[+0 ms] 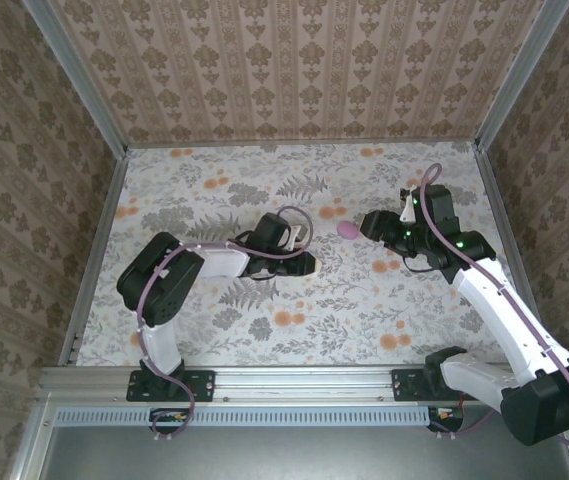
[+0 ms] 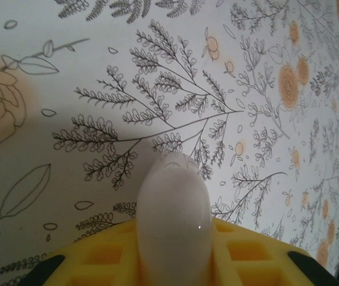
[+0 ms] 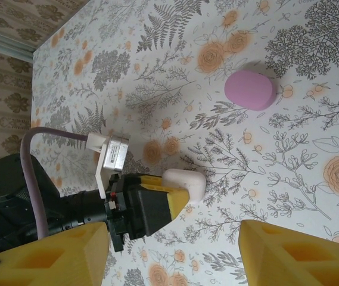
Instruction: Insert the wireless bluetooth earbuds into the charging case
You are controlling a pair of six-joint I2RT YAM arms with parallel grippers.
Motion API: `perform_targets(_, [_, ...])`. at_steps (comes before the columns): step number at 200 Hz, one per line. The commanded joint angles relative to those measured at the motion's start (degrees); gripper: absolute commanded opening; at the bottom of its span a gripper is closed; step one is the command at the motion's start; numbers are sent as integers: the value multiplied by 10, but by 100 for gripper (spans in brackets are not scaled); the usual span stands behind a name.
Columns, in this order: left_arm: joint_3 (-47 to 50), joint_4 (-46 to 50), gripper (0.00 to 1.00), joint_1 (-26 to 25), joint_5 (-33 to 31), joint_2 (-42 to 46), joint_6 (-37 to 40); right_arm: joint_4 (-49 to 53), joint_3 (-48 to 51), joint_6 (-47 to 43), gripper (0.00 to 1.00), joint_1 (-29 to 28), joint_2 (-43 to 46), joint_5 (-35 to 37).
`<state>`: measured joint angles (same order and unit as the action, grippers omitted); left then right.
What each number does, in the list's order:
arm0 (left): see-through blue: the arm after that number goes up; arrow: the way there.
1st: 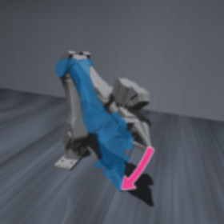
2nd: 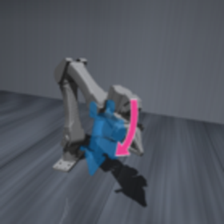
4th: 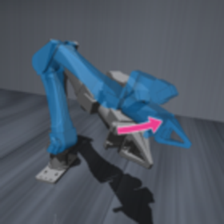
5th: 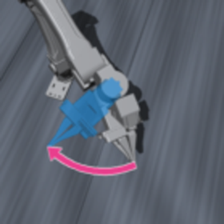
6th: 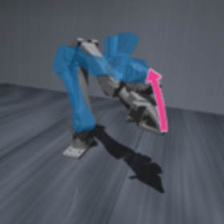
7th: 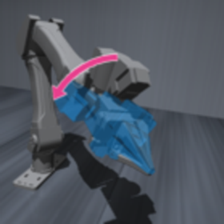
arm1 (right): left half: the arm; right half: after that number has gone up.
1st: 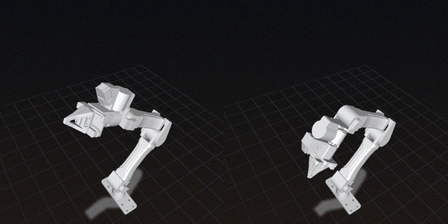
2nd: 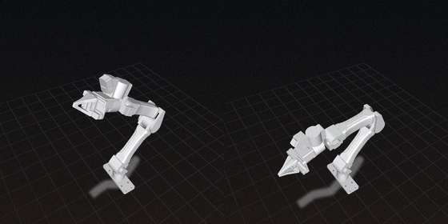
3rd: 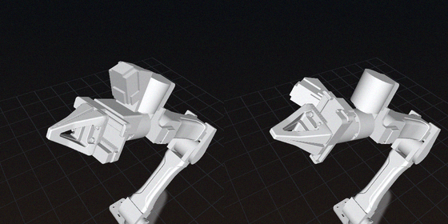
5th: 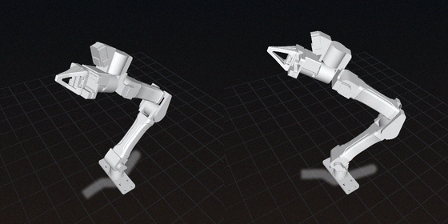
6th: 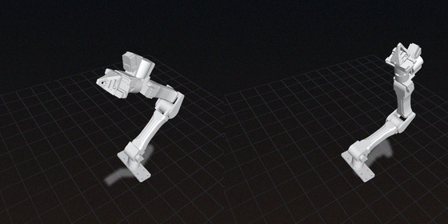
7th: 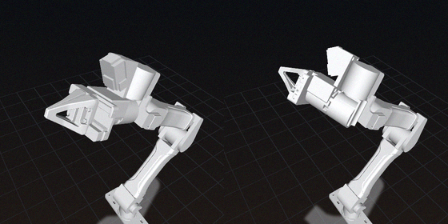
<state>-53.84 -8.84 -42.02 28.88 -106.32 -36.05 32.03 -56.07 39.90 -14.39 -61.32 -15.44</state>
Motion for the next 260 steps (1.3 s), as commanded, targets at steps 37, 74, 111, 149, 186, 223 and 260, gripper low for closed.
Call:
perform_targets(37, [-16, 56, 37, 1, -28, -10, -17, -10, 5, 8, 62, 8, 2, -13])
perform_targets(74, [3, 63, 49, 4, -72, 36, -4, 16, -17, -19, 63, 17, 4, 7])
perform_targets(111, [18, 106, 55, 14, -136, 111, 32, 58, -44, -97, 69, 27, 17, 128])
perform_targets(149, [77, 101, 61, 20, -269, 257, 97, -68, 55, -189, 87, 31, 51, 349])
perform_targets(186, [203, 22, 99, 45, -465, 436, 200, -337, 221, -312, 93, 43, 17, 434])
perform_targets(223, [252, 30, 100, 196, -452, 488, 232, -510, 268, -372, 93, 51, -106, 368])
perform_targets(260, [268, -8, 100, 284, -450, 481, 294, -654, 282, -407, 93, 68, -180, 272])
